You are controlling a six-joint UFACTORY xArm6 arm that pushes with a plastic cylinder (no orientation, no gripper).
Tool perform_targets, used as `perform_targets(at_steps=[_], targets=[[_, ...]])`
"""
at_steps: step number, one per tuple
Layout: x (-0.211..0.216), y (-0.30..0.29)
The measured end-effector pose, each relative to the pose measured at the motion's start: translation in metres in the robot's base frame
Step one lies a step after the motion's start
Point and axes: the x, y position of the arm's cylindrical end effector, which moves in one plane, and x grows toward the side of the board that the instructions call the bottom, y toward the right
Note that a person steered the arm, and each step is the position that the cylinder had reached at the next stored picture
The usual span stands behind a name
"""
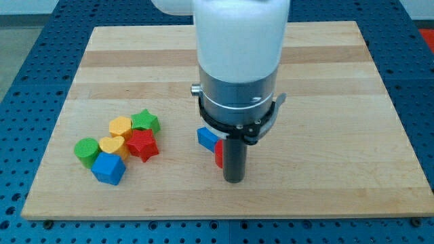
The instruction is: Push the green circle towards the green star
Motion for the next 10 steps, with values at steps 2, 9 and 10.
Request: perform_targets(at_steps=[2,9,10], targets=[[0.004,-0.002],[0.002,-0.232],[0.002,-0.201]])
